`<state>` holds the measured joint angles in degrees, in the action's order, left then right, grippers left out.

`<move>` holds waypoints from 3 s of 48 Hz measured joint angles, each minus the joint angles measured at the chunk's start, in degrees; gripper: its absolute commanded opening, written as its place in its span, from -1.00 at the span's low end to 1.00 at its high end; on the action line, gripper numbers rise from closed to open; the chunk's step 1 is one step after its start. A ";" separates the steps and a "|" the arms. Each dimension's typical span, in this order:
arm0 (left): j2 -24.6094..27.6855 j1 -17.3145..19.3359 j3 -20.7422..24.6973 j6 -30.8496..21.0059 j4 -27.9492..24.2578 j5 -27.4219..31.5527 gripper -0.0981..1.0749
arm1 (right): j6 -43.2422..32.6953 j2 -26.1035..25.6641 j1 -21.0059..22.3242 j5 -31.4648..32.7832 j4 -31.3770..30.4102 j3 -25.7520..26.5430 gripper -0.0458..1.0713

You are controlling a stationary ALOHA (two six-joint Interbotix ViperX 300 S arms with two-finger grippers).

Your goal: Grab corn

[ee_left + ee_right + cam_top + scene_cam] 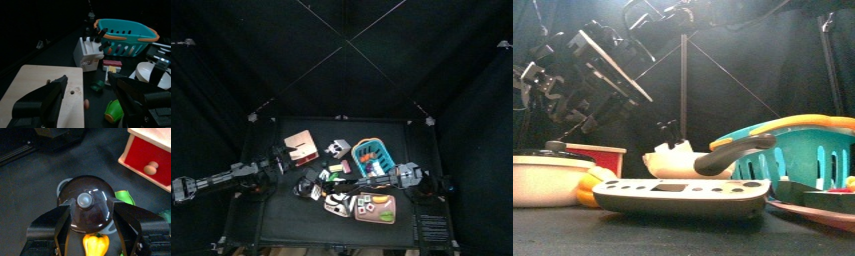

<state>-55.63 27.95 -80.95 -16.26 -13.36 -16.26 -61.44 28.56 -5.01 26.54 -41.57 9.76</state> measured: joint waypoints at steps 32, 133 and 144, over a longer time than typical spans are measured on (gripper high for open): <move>0.00 -3.69 0.00 0.09 0.00 0.00 0.85 | 0.00 -1.67 6.77 -0.35 -1.41 -9.05 0.65; 0.00 -3.52 0.00 0.09 0.00 0.00 0.85 | -0.09 6.77 4.75 -1.14 2.20 -2.81 0.39; 0.00 -3.52 0.00 0.09 -0.09 0.00 0.85 | -0.18 6.42 4.66 -0.09 2.11 -2.81 0.39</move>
<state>-55.63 24.43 -80.95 -16.17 -13.45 -16.26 -61.61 34.98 -0.35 26.46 -39.46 6.94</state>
